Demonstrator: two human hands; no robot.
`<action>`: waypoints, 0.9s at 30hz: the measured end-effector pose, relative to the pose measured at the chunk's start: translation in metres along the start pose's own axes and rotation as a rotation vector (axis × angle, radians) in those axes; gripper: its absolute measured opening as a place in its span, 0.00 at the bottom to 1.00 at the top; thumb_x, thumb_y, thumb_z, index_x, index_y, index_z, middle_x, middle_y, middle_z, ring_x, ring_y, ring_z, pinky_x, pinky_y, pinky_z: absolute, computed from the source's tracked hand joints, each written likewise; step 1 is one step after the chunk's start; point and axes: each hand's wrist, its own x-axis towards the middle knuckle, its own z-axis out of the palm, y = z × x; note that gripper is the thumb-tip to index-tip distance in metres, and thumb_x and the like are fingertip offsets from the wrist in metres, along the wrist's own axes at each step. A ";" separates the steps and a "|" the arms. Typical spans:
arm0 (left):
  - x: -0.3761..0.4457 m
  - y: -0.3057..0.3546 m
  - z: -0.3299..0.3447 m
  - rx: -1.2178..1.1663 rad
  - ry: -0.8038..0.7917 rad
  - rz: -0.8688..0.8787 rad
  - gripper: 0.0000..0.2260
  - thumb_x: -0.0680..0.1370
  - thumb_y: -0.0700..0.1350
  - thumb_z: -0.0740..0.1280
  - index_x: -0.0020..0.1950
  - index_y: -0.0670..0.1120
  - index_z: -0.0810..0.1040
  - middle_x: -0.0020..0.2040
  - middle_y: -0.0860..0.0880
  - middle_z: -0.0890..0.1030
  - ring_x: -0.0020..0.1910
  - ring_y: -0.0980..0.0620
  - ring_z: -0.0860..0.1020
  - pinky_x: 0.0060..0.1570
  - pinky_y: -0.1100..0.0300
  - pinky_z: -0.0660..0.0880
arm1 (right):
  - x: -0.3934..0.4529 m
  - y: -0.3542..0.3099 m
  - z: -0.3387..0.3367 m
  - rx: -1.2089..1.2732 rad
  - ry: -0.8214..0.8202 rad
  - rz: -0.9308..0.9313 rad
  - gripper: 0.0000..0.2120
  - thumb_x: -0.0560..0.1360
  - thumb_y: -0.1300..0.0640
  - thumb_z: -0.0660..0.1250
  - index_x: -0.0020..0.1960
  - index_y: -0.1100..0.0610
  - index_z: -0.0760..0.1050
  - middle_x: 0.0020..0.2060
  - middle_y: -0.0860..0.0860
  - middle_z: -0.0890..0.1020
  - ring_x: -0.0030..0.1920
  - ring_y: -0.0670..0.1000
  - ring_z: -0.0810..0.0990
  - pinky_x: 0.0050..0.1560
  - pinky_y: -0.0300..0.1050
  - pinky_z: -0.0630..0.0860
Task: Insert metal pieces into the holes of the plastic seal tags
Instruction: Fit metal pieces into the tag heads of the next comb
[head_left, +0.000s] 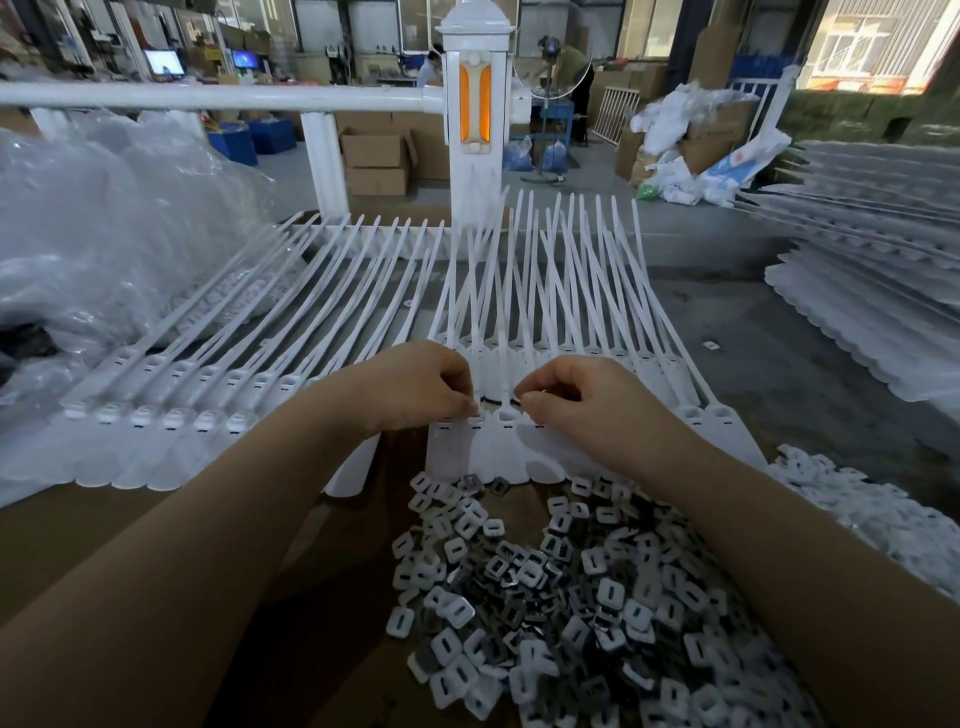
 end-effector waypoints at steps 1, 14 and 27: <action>0.001 0.000 0.000 -0.007 0.000 -0.011 0.03 0.77 0.48 0.70 0.44 0.51 0.80 0.40 0.52 0.80 0.34 0.58 0.75 0.29 0.67 0.68 | 0.000 0.000 0.000 0.000 -0.001 0.002 0.04 0.78 0.54 0.66 0.50 0.48 0.80 0.42 0.44 0.82 0.43 0.43 0.80 0.45 0.38 0.77; 0.004 0.000 0.001 -0.244 0.033 -0.212 0.07 0.69 0.46 0.78 0.42 0.45 0.83 0.42 0.47 0.82 0.43 0.50 0.79 0.39 0.59 0.75 | -0.001 -0.001 0.000 -0.004 -0.009 0.014 0.04 0.78 0.54 0.66 0.50 0.47 0.79 0.41 0.45 0.82 0.42 0.44 0.80 0.44 0.39 0.77; 0.002 -0.002 0.002 -0.308 0.011 -0.199 0.07 0.69 0.44 0.77 0.44 0.44 0.83 0.41 0.47 0.82 0.42 0.50 0.79 0.43 0.56 0.77 | -0.006 -0.006 -0.004 -0.076 -0.293 -0.206 0.04 0.70 0.55 0.76 0.42 0.45 0.84 0.37 0.43 0.83 0.34 0.47 0.78 0.37 0.39 0.76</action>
